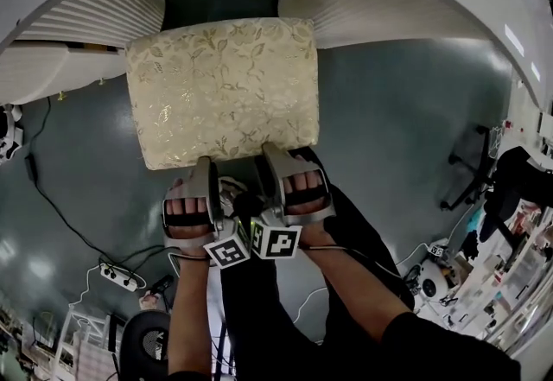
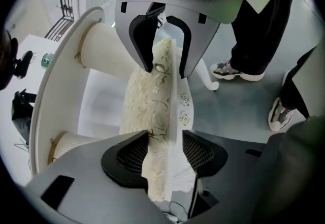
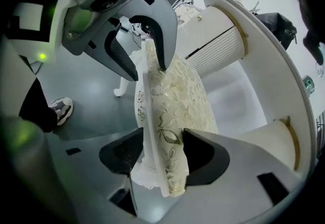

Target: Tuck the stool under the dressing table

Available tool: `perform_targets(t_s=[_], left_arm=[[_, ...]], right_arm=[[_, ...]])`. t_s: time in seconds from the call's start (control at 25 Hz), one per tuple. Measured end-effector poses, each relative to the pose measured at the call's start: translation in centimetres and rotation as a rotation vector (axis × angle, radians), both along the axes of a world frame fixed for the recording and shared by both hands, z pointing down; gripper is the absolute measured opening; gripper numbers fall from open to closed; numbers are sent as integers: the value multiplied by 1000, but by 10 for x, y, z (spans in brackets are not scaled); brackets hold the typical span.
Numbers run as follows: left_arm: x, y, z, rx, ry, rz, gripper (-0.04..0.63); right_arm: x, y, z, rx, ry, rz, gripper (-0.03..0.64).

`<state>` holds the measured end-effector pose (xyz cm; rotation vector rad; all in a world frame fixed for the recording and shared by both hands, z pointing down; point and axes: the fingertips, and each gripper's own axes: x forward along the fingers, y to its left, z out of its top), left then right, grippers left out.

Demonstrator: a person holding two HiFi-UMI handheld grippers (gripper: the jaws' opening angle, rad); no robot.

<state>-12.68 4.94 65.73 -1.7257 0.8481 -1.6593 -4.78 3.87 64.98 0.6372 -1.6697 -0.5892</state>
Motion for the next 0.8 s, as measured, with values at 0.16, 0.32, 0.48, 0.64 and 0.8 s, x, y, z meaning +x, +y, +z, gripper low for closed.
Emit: perform_targets(t_s=[0.16,0.32,0.48,0.64,0.8], left_arm=[[0,3,3,18,-9,7,260],[3,-1,2,43,6,7,261],[-9,-15,-9,82,7,-31,261],[-26,-35,-2,67,-15,-62,261],[-31,-58,-7,98,-27,-54,218]], right_arm=[[0,-11,2,38,13,15,225],[3,-14,6,52,22,6,229],[1,-24,6,59,23,25,229],[-5,-41,6,68,18,32,229],[-9,-54,5,84,4,23,229]])
